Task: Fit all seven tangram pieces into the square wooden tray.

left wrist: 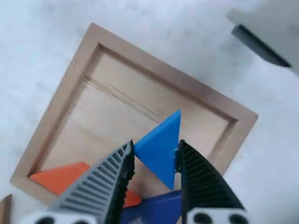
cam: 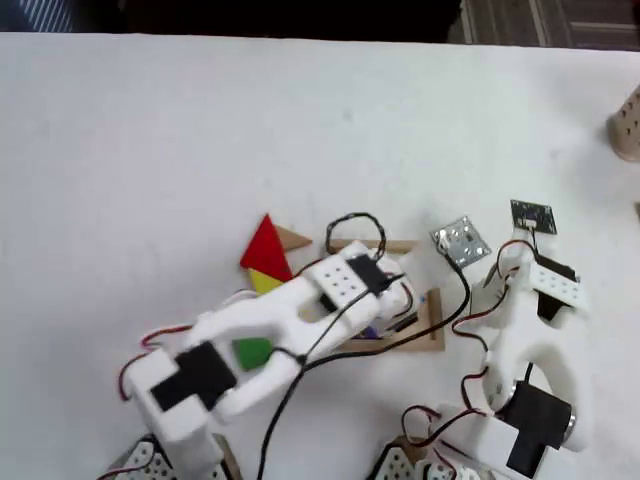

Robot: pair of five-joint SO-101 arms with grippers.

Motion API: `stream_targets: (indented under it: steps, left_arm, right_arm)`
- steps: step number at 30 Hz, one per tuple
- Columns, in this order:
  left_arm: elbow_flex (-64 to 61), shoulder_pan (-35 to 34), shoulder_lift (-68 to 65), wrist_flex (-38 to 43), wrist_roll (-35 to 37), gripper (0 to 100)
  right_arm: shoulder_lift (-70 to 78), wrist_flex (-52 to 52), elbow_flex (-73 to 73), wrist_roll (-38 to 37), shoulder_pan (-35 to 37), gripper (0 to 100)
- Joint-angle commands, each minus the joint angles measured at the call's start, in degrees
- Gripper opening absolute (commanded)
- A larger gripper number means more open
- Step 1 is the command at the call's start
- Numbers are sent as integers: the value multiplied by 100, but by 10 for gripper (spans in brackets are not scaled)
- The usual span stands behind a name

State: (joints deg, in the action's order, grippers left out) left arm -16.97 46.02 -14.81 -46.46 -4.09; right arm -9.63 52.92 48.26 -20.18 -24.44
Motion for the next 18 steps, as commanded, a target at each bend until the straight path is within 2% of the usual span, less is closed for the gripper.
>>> stream_targets:
  steps: [1,4,6,11,14,18]
  left_arm:
    - [492,-84,-110,141,-70,139]
    - [457,-119,-110,44,-18,250]
    - [475,-127,-110,-88,-9,288]
    - [519,-470,-4,-105,-9,218]
    - [448,-743,541,-123,0,181]
    - [431,-989,1402,-580,18,168]
  right_arm:
    - [-31,13,-167,18,-40,223]
    - [-31,-4,-167,0,-31,223]
    - [-31,-4,-167,0,-31,223]
    - [-31,-4,-167,0,-31,223]
    - [-31,-4,-167,-9,-31,223]
    - [-31,-4,-167,-9,-31,223]
